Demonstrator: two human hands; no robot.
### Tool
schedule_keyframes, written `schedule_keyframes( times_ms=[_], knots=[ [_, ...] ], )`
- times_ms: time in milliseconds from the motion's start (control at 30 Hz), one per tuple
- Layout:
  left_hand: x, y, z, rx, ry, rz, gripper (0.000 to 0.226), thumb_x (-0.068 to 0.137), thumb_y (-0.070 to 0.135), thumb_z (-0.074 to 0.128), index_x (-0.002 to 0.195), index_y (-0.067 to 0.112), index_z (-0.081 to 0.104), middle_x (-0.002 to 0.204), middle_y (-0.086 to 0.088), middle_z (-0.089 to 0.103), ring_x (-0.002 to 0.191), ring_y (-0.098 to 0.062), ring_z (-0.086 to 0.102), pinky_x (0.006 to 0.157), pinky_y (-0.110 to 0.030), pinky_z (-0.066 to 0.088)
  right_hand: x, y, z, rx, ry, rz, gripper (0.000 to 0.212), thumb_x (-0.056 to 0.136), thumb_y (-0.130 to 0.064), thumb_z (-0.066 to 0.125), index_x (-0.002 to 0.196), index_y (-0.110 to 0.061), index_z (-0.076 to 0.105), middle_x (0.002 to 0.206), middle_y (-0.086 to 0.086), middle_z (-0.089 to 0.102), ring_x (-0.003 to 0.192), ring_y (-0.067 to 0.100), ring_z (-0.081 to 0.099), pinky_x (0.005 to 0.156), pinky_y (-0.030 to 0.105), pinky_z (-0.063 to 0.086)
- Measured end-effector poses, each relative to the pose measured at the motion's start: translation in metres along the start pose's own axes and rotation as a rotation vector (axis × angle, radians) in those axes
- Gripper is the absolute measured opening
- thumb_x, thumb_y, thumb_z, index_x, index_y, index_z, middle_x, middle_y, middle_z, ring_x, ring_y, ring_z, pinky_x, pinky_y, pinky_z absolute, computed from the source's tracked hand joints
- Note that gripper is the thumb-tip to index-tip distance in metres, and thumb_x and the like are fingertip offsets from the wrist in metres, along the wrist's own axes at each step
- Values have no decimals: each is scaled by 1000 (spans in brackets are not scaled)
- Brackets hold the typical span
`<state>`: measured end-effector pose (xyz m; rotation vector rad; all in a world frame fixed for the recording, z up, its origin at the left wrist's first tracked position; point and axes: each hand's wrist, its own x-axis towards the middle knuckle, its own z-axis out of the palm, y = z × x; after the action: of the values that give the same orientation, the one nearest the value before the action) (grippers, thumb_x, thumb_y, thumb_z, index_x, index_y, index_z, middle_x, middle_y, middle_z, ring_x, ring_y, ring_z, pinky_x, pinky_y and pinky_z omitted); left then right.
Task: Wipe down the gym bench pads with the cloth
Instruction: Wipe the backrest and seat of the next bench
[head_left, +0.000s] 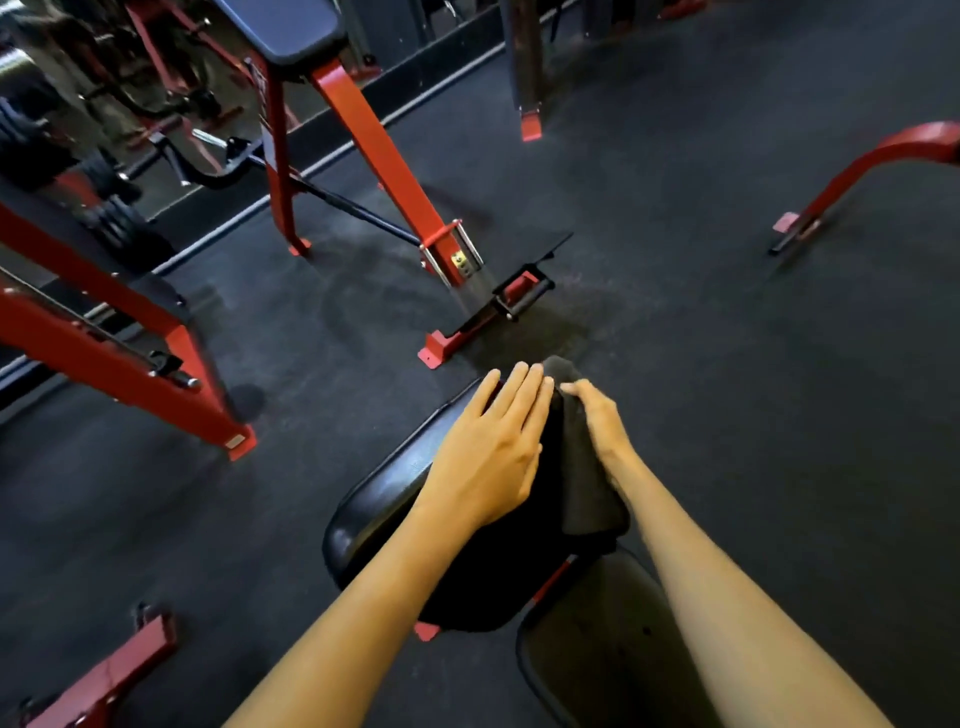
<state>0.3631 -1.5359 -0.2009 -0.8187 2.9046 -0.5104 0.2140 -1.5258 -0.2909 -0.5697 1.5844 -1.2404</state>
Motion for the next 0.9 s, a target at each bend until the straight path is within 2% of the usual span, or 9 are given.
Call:
schedule_keyframes(
  times_ms=[133,233,367,467,600,667,733,800,900],
  knots=[
    [16,-2,-3,49,-36,57,57,80,29,56,128,-1,55,131,-18,56,126,-31,50,106,-46,36,10,-23,-1,44,-101,-99,22,84,-38,56,82,-27,74,96,-3,73,104,15,63,102,40,41],
    [24,6,-1,95,-64,46,55,83,31,41,125,-1,57,127,-20,59,123,-32,52,106,-49,33,13,-15,-1,37,-58,-118,20,95,-27,53,82,-30,68,83,-16,65,91,2,59,95,27,39],
    [43,29,0,264,-287,71,57,90,42,44,127,0,56,128,-17,58,130,-34,43,112,-56,10,25,26,-8,15,-78,-68,22,97,-21,50,96,-13,71,88,-5,68,95,12,61,90,28,42],
    [60,53,17,396,-433,155,54,101,30,28,138,-8,36,140,-25,42,138,-44,22,104,-60,-16,32,58,-16,52,-82,-22,18,96,-11,51,93,-9,69,86,-6,67,84,-2,61,84,16,44],
    [73,83,61,478,-516,239,50,101,20,29,139,-12,28,135,-26,44,131,-44,33,112,-56,1,44,100,-21,97,-63,96,16,95,-9,55,85,-14,67,78,-12,64,68,-15,57,70,4,39],
    [70,96,88,468,-537,246,50,100,17,28,139,-14,25,135,-28,42,129,-45,35,112,-55,12,56,125,-23,99,-44,149,18,93,-15,59,79,-21,69,78,-13,66,73,-10,59,71,9,41],
    [66,108,111,486,-551,262,49,99,16,28,138,-13,27,134,-30,42,128,-44,37,111,-53,18,63,146,-24,96,-32,200,12,91,-22,61,88,-19,73,86,-8,70,84,0,62,76,13,44],
    [64,121,134,488,-595,268,48,99,16,28,138,-12,27,135,-31,40,128,-44,36,110,-53,19,73,169,-26,107,-18,251,18,90,-26,62,100,-15,72,96,-2,71,93,7,62,81,16,45],
    [64,134,162,472,-613,268,50,99,17,27,139,-13,25,138,-32,36,130,-43,33,111,-53,19,84,194,-28,88,-15,297,20,88,-30,63,97,-14,71,100,4,71,100,16,62,87,25,44]
  ],
)
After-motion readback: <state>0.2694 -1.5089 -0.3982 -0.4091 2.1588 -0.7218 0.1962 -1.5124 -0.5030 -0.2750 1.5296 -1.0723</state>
